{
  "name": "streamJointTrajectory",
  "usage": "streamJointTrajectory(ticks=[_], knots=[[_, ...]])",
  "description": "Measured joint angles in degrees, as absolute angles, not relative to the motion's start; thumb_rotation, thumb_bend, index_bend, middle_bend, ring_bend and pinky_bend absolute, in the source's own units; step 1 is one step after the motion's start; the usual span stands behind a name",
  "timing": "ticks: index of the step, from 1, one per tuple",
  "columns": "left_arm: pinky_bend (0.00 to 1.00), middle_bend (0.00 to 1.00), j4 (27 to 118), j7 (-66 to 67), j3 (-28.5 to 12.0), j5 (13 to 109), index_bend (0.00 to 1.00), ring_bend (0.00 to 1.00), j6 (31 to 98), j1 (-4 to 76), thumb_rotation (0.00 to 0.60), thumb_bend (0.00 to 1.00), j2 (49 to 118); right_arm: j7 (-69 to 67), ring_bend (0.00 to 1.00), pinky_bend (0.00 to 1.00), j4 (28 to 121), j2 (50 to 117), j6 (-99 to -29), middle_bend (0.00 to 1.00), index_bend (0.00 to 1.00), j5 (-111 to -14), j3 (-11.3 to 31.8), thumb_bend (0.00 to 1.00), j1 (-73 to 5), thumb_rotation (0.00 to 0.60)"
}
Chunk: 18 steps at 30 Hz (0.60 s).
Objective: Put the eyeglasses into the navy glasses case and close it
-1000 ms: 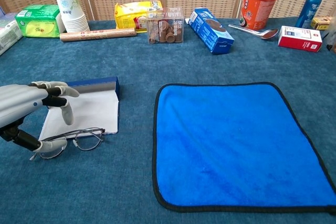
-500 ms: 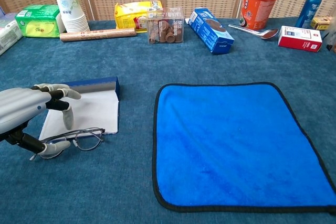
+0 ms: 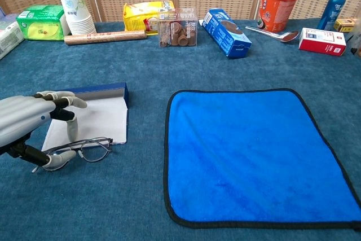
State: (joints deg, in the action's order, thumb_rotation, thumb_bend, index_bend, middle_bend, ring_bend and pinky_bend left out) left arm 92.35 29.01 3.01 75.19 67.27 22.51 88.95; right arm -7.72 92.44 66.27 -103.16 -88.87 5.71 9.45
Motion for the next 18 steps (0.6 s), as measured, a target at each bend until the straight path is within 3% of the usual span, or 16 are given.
streamJointTrajectory(ticks=[18], knots=[[0.03,0.14,91.75,33.13,2.78,74.54,0.54,0.0,65.89,22.9,0.416,0.37,89.41,-10.19,0.0,0.1,90.85,66.75,-104.44,0.13,0.05,-87.99,5.87,0.37,10.82,0.339]])
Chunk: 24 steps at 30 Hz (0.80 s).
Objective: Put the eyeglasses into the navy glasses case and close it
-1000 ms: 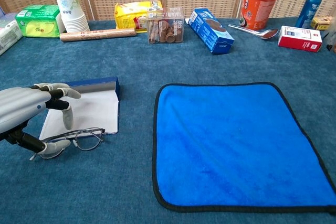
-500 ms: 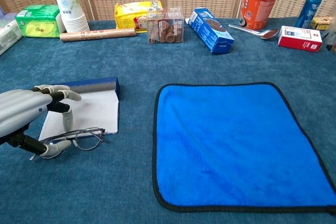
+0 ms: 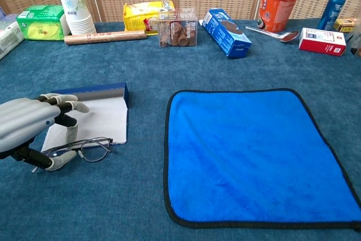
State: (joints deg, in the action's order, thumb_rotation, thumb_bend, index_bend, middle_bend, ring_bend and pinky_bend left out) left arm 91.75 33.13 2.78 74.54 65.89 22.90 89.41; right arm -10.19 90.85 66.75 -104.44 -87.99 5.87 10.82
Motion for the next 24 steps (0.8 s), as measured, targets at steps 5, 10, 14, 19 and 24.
streamJointTrajectory(ticks=[5,10,14,19,24], knots=[[0.03,0.15,92.04,33.45,2.63,74.63,0.57,0.0,66.09,22.84,0.414,0.39,89.22,-10.64,0.0,0.1,90.59,66.82,-104.35,0.13,0.05,-88.0,5.92,0.37,10.85,0.338],[0.03,0.16,91.94,33.63,2.55,74.71,0.59,0.0,66.18,22.8,0.42,0.41,89.2,-10.92,0.0,0.1,90.6,66.83,-104.37,0.13,0.05,-87.99,6.03,0.37,10.89,0.34],[0.03,0.15,91.49,33.65,2.46,74.52,0.59,0.0,65.98,22.81,0.413,0.41,89.38,-11.43,0.0,0.1,90.52,66.79,-104.67,0.12,0.05,-87.76,6.06,0.37,11.22,0.341],[0.03,0.14,91.29,35.19,2.11,73.61,0.57,0.0,65.33,23.21,0.416,0.42,89.34,-12.06,0.0,0.1,90.31,66.75,-104.98,0.13,0.05,-87.81,5.96,0.37,11.61,0.338],[0.03,0.15,91.62,35.84,1.25,73.28,0.58,0.0,65.14,23.83,0.418,0.44,89.09,-12.09,0.0,0.1,90.46,66.6,-105.1,0.13,0.05,-88.1,6.03,0.37,11.62,0.337]])
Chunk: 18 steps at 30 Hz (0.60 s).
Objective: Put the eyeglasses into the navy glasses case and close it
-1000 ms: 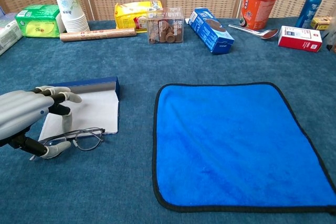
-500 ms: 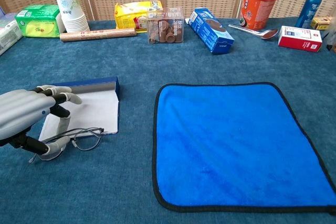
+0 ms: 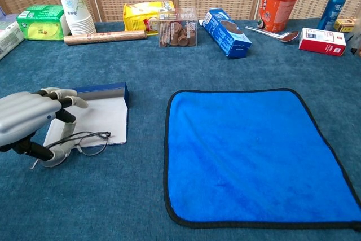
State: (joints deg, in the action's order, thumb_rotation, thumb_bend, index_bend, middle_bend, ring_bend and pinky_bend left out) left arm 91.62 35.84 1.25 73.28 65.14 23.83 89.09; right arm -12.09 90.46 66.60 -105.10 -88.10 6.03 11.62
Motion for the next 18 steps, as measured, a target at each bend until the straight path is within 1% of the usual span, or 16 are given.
streamJointTrajectory(ticks=[9,18], knots=[[0.03,0.17,92.14,36.31,-0.14,73.0,0.61,0.0,65.04,24.92,0.412,0.46,88.07,-12.22,0.0,0.1,90.63,66.59,-105.06,0.12,0.05,-88.12,6.13,0.37,11.67,0.339],[0.04,0.17,91.79,35.65,-2.06,72.21,0.61,0.0,64.03,26.63,0.415,0.46,86.63,-12.22,0.0,0.1,90.77,66.66,-104.9,0.12,0.04,-88.25,6.22,0.37,11.56,0.339]])
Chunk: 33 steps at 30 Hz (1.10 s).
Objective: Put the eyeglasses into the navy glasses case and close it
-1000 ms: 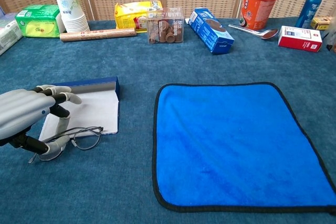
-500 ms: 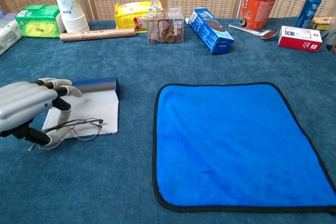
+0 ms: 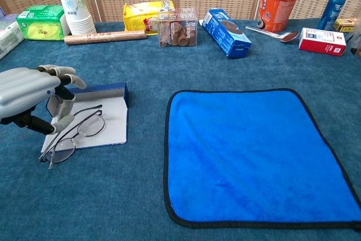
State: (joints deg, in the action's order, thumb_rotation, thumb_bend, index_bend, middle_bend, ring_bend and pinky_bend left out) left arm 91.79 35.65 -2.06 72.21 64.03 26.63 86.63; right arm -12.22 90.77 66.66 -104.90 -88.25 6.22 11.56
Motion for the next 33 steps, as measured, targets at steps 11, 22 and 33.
streamJointTrajectory(ticks=[11,22,33], knots=[[0.04,0.14,91.82,37.46,-2.97,71.32,0.55,0.0,64.15,27.72,0.412,0.46,85.96,-11.98,0.0,0.1,90.86,66.8,-104.46,0.12,0.04,-88.44,6.24,0.37,11.28,0.341],[0.04,0.09,97.76,30.08,0.01,76.23,0.34,0.0,67.78,25.21,0.414,0.43,83.95,-11.75,0.0,0.1,90.87,67.24,-103.95,0.12,0.04,-88.69,6.35,0.37,10.73,0.341],[0.04,0.07,97.27,27.93,3.79,77.86,0.28,0.0,67.42,22.72,0.412,0.38,86.01,-11.89,0.0,0.1,90.58,67.34,-103.73,0.12,0.04,-88.32,6.4,0.37,10.69,0.338]])
